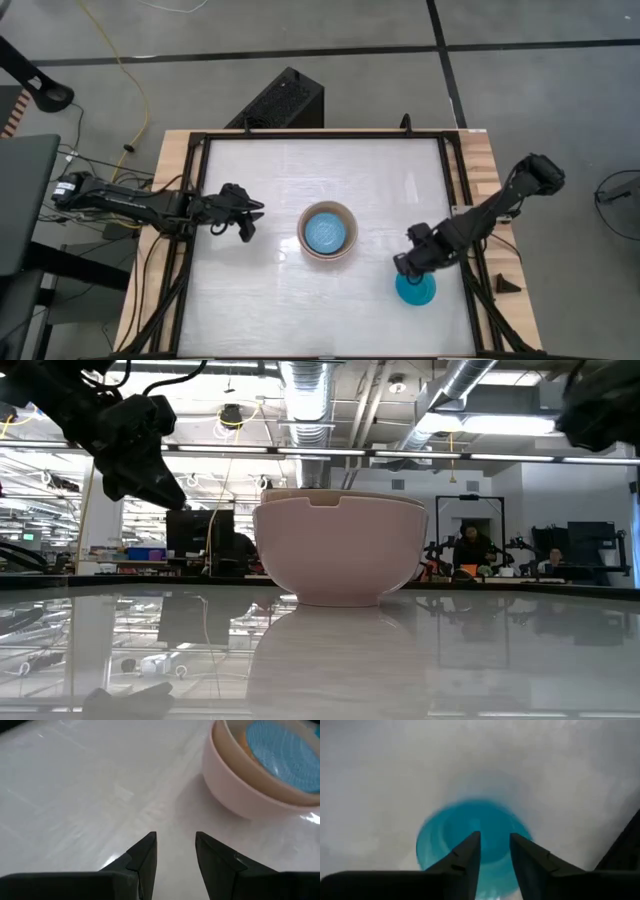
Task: Nest bowls inside each other
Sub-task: Stack the blue bowl on top of the blue patterned bowl
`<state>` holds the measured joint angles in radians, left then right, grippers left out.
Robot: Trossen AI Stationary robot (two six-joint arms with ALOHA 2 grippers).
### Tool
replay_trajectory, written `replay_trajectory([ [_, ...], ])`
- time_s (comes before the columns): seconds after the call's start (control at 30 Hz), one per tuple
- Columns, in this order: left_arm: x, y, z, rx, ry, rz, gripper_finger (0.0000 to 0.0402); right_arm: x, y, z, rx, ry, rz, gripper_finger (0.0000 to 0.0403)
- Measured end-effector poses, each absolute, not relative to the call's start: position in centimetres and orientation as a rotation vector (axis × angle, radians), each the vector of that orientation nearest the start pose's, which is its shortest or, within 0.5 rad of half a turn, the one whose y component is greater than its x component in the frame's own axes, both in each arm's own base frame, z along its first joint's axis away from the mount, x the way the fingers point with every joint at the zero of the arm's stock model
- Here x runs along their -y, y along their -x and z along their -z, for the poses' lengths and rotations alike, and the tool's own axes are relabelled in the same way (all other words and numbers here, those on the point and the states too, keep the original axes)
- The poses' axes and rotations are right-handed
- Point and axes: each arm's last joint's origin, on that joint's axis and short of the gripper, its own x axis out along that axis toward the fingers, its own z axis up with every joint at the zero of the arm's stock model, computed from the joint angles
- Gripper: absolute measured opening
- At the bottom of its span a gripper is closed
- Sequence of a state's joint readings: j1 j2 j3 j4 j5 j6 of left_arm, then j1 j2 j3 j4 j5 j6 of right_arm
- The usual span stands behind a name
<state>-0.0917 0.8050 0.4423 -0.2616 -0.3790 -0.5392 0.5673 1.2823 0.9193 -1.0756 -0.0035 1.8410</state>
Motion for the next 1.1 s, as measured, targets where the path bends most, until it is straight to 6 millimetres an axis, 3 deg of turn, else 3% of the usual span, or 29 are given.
replay_trajectory([
  [0.3,0.7,-17.6,-20.2,-0.532,0.396,-0.378,0.0123,-12.2,-15.5,-19.7,-1.408,-1.041,0.864,0.0199],
  [0.5,0.8,-17.8,-20.4,-0.517,0.402,-0.347,0.0123,-12.2,-15.4,-16.9,-1.414,-1.081,0.746,0.0202],
  [0.67,0.8,-16.4,-22.1,-0.432,0.37,-0.278,0.0123,-12.3,-15.4,-16.0,-1.4,-1.11,0.702,0.0159],
  [0.9,0.0,-12.7,-24.2,-0.279,0.338,-0.38,0.0123,-12.1,-16.7,-16.3,-1.341,-1.183,0.624,0.0031],
  [1.1,-0.4,-10.4,-22.5,-0.254,0.332,-0.464,0.0123,-11.6,-19.5,-18.5,-1.225,-1.271,0.465,0.0031],
])
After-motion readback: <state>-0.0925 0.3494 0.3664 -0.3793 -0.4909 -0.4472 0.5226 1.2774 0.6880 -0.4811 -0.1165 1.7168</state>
